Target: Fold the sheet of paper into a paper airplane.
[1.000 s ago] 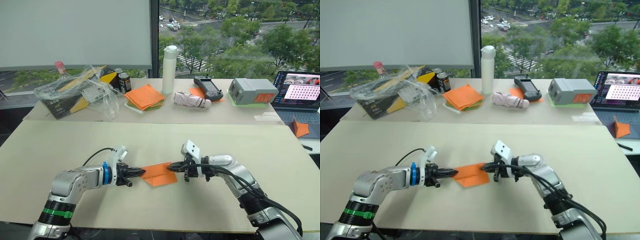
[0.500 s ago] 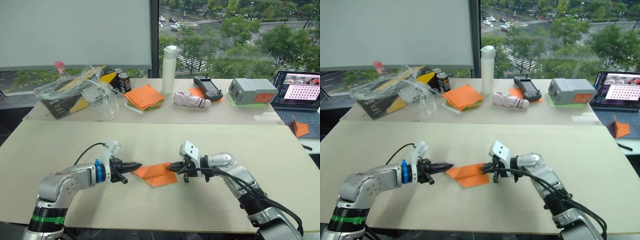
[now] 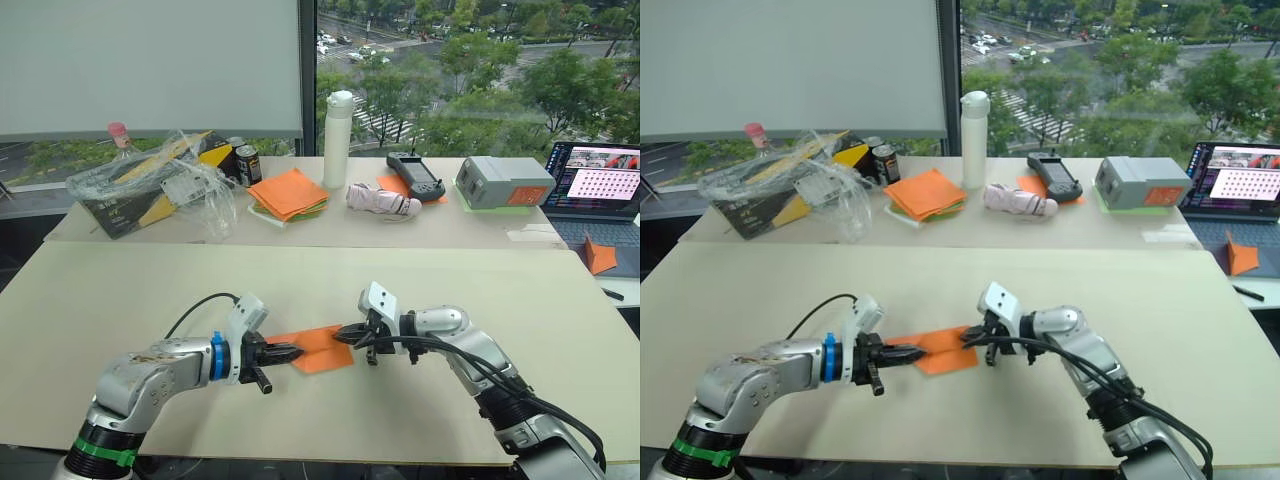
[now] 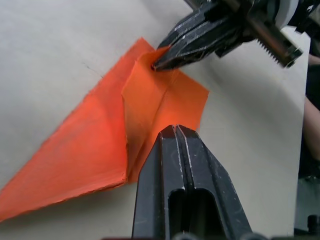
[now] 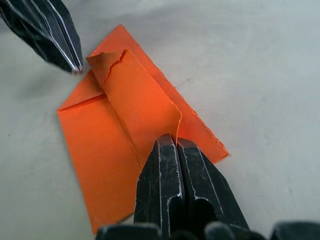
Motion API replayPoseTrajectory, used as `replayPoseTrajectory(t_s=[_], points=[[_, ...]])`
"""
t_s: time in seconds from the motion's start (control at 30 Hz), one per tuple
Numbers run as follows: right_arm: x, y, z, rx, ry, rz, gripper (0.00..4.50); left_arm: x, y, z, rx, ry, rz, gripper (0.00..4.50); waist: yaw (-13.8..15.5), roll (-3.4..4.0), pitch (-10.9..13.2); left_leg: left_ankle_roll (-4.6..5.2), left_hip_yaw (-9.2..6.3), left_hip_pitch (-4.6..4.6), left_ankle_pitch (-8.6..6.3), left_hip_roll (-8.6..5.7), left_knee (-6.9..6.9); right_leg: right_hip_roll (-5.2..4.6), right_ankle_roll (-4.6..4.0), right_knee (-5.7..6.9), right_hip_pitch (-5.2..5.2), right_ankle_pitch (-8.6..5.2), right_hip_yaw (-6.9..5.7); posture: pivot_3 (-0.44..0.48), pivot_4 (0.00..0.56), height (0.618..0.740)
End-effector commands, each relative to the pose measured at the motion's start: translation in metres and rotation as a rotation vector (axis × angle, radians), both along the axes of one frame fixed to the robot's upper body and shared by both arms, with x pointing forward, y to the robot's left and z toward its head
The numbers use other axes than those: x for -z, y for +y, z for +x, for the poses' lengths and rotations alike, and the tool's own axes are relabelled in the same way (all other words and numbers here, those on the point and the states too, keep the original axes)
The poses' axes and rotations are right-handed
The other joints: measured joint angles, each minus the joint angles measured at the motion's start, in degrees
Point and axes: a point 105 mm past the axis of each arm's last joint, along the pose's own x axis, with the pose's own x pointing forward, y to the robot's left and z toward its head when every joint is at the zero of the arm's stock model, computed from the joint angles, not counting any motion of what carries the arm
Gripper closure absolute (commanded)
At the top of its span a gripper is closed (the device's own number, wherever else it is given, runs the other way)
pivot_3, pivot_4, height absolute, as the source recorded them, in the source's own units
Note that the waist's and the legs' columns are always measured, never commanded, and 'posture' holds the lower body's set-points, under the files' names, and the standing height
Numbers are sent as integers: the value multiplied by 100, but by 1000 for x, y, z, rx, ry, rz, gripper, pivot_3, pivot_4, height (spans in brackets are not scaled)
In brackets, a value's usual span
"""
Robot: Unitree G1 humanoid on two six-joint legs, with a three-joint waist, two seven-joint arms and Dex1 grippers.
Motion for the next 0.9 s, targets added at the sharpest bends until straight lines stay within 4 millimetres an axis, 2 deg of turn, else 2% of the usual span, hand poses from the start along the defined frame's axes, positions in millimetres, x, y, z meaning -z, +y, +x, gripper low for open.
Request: replayPoseTrajectory(t_s=[0.03,0.27,0.47,0.9], points=[[10,2,-6,-1,31,-19,4457,-10,-3,12,3,-60,-7,4500,5,0,0,0,0,-1,0,0,0,0,0,-1,0,0,0,0,150,740],[11,0,-8,8,32,-20,4457,-10,-3,20,-16,-52,-26,4500,-7,-1,0,6,0,-2,-3,0,0,0,0,-4,0,0,0,0,150,740],[9,1,-8,14,30,-16,4457,0,-3,15,-2,-30,-6,4500,-4,0,0,7,0,-2,-4,-1,0,0,0,-6,0,0,0,0,150,740],[7,5,-11,2,42,-7,4457,19,5,28,-67,-19,39,4500,7,0,0,7,-1,-1,-4,-1,0,0,0,-8,3,0,-1,0,150,740]])
